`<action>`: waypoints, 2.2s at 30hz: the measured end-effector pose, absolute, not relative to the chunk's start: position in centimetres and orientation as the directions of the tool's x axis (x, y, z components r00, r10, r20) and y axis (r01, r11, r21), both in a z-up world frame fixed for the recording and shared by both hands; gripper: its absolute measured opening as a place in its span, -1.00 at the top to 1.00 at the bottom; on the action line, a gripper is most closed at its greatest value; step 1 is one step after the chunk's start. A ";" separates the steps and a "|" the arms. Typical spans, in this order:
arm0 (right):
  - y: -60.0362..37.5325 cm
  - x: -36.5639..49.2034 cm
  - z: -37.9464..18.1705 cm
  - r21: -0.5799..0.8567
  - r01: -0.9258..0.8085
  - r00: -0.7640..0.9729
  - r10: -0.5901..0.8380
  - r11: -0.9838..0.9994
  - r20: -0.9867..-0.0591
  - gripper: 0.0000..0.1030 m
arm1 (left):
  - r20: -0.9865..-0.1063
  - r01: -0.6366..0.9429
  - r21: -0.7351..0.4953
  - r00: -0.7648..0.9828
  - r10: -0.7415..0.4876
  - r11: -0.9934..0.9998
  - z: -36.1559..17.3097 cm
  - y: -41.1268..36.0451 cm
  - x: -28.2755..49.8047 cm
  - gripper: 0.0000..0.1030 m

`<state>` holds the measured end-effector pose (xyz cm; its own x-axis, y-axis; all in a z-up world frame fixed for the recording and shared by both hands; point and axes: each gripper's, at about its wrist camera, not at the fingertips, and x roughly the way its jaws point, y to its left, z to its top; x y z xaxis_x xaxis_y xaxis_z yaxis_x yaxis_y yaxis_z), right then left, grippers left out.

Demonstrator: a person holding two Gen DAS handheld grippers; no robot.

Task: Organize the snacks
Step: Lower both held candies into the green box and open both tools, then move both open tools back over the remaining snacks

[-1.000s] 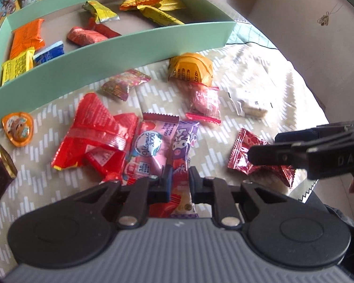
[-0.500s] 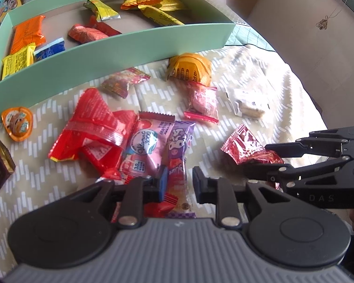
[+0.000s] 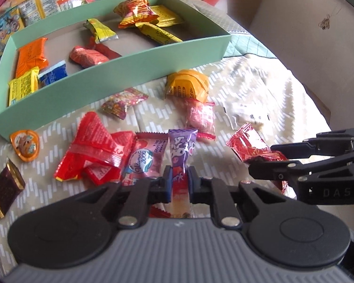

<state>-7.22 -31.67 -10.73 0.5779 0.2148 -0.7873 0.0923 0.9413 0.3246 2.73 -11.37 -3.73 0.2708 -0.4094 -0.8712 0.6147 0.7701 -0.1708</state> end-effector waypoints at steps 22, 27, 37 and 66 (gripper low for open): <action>-30.6 11.4 -2.4 0.450 0.025 0.699 0.306 0.893 -0.646 0.15 | -0.781 0.392 -0.146 0.518 -0.349 0.908 3.1 -5.1 17.5 0.76; -29.2 17.7 -3.0 0.464 0.028 0.690 0.319 0.885 -0.650 0.15 | -0.794 0.350 -0.144 0.517 -0.320 0.925 1.7 -5.6 22.6 0.76; -28.5 25.9 -5.9 0.479 0.070 0.652 0.323 0.875 -0.685 0.14 | -0.821 0.305 -0.149 0.491 -0.290 0.940 -1.5 -7.1 29.2 0.76; -28.6 21.6 -4.0 0.493 0.076 0.674 0.320 0.867 -0.666 -1.00 | -0.793 0.253 -0.108 0.561 -0.237 0.961 0.3 -6.3 25.0 -0.97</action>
<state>21.62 -28.57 -4.00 0.6739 0.3196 -0.6661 0.0760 0.8668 0.4928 25.04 -6.26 0.32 0.5606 -0.2371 -0.7934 0.2533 0.9613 -0.1083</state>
